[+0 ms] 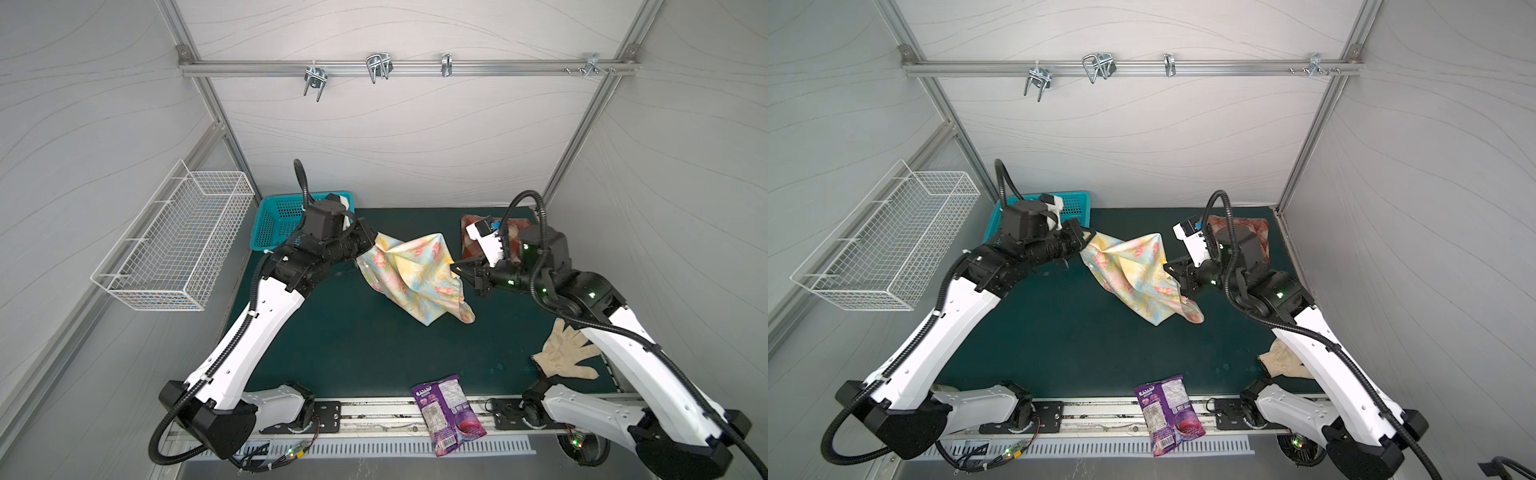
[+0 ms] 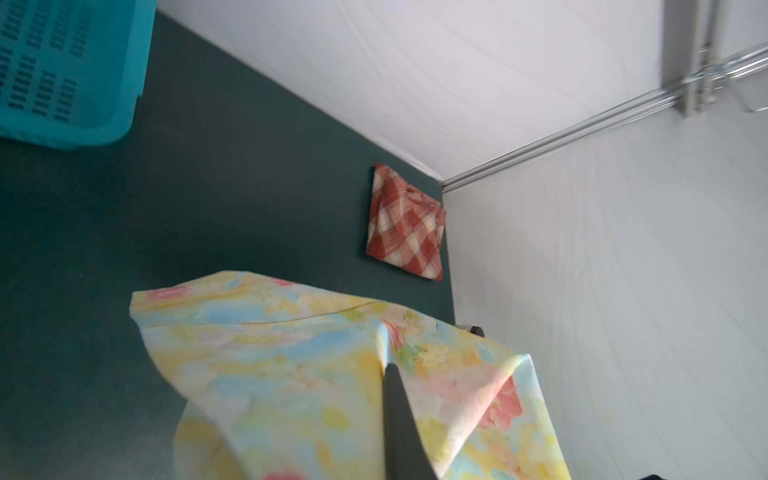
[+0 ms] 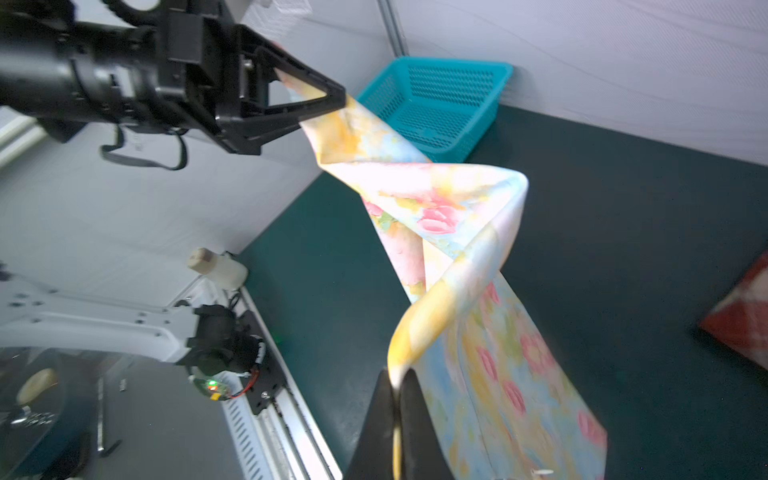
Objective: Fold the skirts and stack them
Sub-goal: 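Lift the floral skirt high with both grippers, holding two corners apart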
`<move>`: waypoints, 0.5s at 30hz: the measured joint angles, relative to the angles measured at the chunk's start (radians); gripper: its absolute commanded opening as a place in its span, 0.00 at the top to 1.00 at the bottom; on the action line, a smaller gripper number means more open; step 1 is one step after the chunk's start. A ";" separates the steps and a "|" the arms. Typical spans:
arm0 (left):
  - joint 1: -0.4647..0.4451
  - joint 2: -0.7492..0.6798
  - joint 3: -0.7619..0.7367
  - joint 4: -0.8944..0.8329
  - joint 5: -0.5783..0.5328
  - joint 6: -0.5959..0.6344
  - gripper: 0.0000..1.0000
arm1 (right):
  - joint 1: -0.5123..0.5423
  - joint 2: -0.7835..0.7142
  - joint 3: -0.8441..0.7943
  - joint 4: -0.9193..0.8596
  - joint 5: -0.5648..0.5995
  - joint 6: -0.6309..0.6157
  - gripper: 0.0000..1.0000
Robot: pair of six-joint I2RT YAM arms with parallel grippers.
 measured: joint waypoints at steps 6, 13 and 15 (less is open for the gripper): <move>0.072 0.050 0.330 -0.134 0.051 0.062 1.00 | -0.023 0.014 0.146 -0.064 -0.045 -0.021 1.00; 0.184 0.255 0.618 -0.222 0.163 0.091 1.00 | -0.193 0.139 0.235 -0.105 -0.078 -0.024 1.00; 0.187 0.341 0.687 -0.240 0.182 0.101 1.00 | -0.249 0.193 0.270 -0.112 -0.082 -0.016 1.00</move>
